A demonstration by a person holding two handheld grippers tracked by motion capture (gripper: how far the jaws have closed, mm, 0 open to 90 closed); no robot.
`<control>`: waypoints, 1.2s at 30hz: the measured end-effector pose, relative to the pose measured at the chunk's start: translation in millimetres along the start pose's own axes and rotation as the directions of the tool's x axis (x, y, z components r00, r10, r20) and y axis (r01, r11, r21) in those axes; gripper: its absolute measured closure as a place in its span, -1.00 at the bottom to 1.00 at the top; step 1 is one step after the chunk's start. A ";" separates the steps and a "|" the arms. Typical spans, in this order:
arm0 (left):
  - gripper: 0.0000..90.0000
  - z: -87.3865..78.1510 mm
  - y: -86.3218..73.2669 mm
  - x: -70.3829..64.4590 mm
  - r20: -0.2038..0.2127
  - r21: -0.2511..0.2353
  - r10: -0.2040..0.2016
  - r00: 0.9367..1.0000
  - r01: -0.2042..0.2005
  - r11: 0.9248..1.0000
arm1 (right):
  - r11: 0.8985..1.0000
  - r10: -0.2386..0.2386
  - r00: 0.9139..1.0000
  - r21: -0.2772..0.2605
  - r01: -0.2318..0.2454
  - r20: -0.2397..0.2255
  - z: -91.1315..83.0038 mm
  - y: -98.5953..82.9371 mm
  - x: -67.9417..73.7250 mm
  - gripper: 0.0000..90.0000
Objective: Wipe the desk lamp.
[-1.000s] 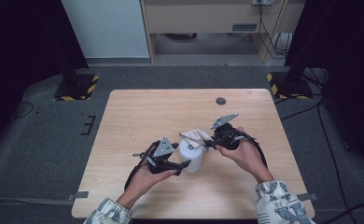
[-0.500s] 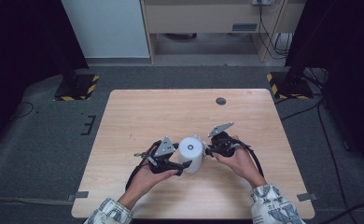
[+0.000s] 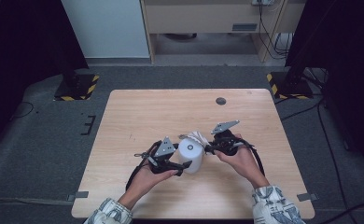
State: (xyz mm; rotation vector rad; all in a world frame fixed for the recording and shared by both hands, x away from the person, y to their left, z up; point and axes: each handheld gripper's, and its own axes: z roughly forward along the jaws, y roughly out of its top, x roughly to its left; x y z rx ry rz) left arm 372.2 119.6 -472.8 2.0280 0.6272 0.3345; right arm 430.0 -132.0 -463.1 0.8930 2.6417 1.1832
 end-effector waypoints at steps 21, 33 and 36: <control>-0.65 1.4 0.3 -0.1 -0.001 0.001 -0.001 1.000 0.001 1.000 | 0.994 0.019 1.000 0.108 -0.017 -0.014 29.3 -20.0 -6.5 0.80; -0.68 2.3 0.5 0.6 0.001 0.011 0.003 1.000 -0.003 1.000 | 1.000 0.021 1.000 -0.005 -0.021 -0.013 3.1 -6.1 0.3 0.80; -0.70 2.4 0.4 0.6 0.000 0.011 0.003 1.000 -0.003 1.000 | 0.999 0.016 1.000 0.044 -0.016 -0.004 14.9 -12.0 0.3 0.80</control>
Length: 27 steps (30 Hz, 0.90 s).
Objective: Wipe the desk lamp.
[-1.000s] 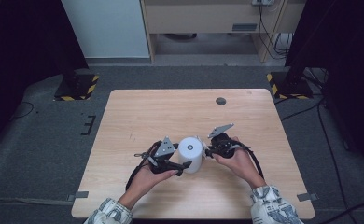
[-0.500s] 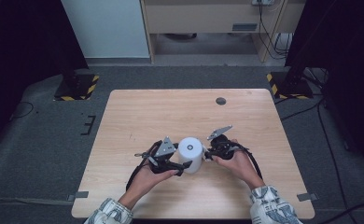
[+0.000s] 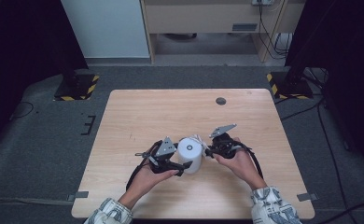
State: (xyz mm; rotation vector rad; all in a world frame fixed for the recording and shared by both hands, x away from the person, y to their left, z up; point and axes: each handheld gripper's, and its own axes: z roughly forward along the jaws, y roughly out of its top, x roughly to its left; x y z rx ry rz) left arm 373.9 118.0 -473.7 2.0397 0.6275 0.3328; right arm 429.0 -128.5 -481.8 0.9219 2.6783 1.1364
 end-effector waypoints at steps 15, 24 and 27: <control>-0.71 -0.4 0.1 0.3 0.001 0.005 0.000 1.000 0.000 1.000 | 0.998 -0.014 1.000 -0.062 0.015 0.009 -15.9 11.2 4.8 0.80; -0.71 -0.5 0.1 0.3 0.000 0.005 0.001 1.000 -0.001 1.000 | 0.999 0.011 1.000 0.041 -0.011 0.005 12.6 -3.7 -1.0 0.80; -0.71 -0.3 0.0 0.2 0.000 0.003 0.000 1.000 0.000 1.000 | 0.999 0.015 1.000 0.038 -0.015 0.005 13.9 -4.4 -1.8 0.80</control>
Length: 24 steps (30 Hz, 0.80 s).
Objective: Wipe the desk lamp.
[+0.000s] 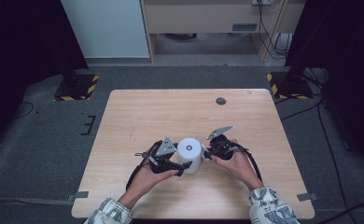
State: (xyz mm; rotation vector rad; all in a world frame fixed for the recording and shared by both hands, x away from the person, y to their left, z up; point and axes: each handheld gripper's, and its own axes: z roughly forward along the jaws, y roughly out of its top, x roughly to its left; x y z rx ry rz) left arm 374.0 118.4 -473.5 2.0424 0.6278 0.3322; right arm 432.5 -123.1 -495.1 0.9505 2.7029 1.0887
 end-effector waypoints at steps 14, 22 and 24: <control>-0.71 -0.1 0.2 -0.4 -0.004 -0.001 0.002 1.000 -0.002 1.000 | 0.998 -0.019 1.000 -0.058 0.019 -0.002 -23.7 2.6 5.6 0.80; -0.71 0.0 0.2 -0.2 -0.003 0.000 0.002 1.000 -0.002 1.000 | 1.000 -0.022 1.000 -0.002 0.022 -0.002 -8.4 -2.8 3.8 0.80; -0.71 0.0 0.2 -0.2 -0.003 0.000 0.003 1.000 -0.003 1.000 | 1.000 -0.013 1.000 0.009 0.013 -0.001 -2.9 -3.5 2.7 0.80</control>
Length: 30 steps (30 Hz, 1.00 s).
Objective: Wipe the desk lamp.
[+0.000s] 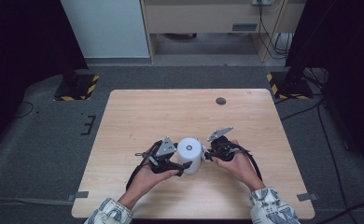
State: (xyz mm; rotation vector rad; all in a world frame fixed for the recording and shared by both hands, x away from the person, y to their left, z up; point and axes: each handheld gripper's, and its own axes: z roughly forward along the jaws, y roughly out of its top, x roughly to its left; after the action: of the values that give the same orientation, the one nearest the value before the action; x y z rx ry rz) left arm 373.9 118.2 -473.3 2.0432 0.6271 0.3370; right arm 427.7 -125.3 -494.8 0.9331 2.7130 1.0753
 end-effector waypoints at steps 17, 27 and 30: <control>-0.70 -0.6 0.3 -0.4 -0.002 -0.001 0.000 1.000 0.000 1.000 | 0.998 -0.055 0.998 0.020 0.055 -0.028 -23.3 -20.5 23.5 0.80; -0.70 -0.6 0.6 0.2 0.001 -0.003 0.001 1.000 -0.001 1.000 | 0.997 -0.074 0.993 -0.032 0.072 -0.090 -40.0 -24.1 44.8 0.80; -0.70 -0.5 0.6 0.3 0.001 -0.003 0.001 1.000 -0.001 1.000 | 0.994 -0.079 0.993 -0.087 0.071 -0.092 -52.0 -20.2 45.9 0.80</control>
State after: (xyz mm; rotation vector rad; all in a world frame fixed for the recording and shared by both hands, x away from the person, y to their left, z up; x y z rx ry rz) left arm 374.1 118.5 -472.5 2.0411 0.6245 0.3372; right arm 365.4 -141.9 -462.1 0.7797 2.7291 1.2376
